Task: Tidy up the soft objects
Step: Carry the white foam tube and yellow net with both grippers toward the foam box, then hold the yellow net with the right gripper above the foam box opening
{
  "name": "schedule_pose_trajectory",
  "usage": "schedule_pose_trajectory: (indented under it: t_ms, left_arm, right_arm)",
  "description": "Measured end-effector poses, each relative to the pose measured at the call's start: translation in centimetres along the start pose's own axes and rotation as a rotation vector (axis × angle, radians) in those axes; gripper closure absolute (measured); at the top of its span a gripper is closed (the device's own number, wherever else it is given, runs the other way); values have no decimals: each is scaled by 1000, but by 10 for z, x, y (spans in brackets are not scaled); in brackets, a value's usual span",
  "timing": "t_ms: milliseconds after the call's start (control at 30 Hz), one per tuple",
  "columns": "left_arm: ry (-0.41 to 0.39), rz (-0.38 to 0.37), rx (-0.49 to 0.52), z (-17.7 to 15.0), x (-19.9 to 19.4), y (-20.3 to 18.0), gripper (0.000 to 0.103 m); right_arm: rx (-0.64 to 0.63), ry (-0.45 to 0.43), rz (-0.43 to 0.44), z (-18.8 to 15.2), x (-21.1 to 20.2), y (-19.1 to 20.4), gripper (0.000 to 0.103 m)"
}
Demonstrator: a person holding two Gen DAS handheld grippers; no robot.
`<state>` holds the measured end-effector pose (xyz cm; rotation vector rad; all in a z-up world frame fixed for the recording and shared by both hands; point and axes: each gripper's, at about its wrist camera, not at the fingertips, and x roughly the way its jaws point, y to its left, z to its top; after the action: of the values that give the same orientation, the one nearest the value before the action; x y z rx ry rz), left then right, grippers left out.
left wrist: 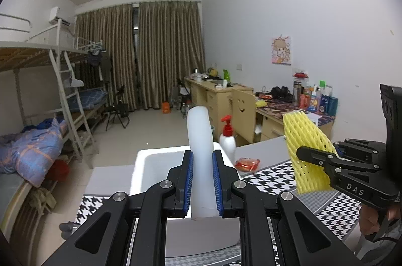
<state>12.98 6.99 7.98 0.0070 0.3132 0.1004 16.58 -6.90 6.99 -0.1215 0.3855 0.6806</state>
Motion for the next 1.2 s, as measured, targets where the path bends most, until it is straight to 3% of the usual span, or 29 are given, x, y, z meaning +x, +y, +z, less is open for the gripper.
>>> schedule_pose_trajectory:
  t_ms: [633,1200]
  left_arm:
    - [-24,103,-42,-2,-18,30,87]
    - [-21,158,-88,-9,-23,50,87]
  right_arm:
    - [-49,-8,80,12,10,31,82]
    - [-79,7,90,17,15,49,82]
